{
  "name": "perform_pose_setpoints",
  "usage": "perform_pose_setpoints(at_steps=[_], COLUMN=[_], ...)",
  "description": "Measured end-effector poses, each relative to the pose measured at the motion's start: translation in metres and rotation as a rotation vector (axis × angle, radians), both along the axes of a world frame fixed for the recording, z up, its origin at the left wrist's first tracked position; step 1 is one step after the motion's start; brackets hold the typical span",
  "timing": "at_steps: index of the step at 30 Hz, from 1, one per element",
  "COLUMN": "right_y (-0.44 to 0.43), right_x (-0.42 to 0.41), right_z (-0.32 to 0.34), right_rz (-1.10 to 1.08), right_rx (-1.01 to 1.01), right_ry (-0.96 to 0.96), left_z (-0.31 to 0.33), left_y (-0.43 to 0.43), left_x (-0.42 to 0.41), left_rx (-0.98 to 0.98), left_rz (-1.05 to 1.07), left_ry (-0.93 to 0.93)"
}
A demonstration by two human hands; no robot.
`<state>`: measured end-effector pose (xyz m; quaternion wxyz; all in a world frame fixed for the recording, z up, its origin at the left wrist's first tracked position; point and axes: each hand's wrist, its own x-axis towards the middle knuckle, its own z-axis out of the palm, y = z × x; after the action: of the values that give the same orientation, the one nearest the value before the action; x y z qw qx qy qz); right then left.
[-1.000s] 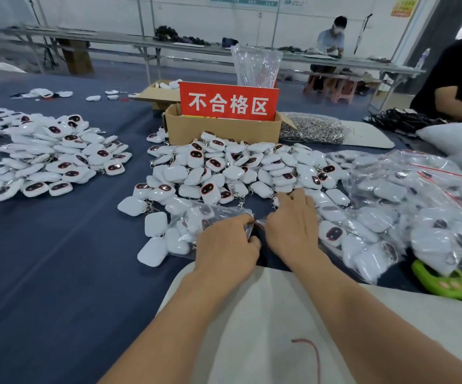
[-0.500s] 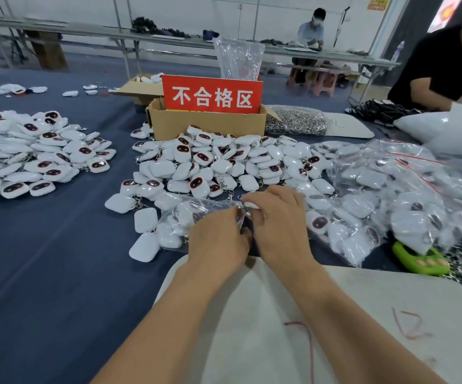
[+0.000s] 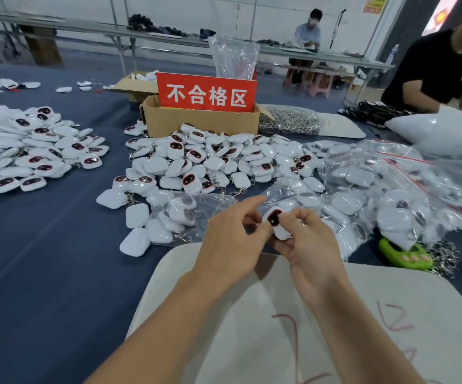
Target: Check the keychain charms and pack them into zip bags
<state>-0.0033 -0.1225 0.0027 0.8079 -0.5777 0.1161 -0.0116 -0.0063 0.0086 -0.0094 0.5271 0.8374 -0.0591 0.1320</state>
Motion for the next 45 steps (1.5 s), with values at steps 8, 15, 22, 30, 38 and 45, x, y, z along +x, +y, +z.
perform_pose_setpoints(at_steps=[8,15,22,30,38,45], right_y=[-0.008,-0.007,-0.009,-0.007,-0.006,-0.007], right_x=[0.005,0.006,0.009,0.007,0.005,0.004], right_z=[0.0,-0.003,-0.002,-0.004,-0.003,-0.003], right_rz=[0.219,0.342,0.266,0.251,0.262,0.317], right_rx=[-0.24,-0.167,-0.135,-0.275,-0.249,-0.223], right_ry=[-0.01,-0.018,-0.012,-0.03,-0.041,-0.048], left_z=[0.004,0.008,0.005,0.008,0.006,0.003], left_y=[0.007,0.006,0.007,0.008,0.007,0.006], left_x=[0.014,0.019,0.015,0.011,0.012,0.014], left_rx=[-0.362,-0.604,-0.553,-0.53,-0.523,-0.473], left_rz=[-0.042,-0.13,-0.19,-0.231,-0.207,-0.143], left_ry=[0.115,0.248,0.321,0.371,0.363,0.313])
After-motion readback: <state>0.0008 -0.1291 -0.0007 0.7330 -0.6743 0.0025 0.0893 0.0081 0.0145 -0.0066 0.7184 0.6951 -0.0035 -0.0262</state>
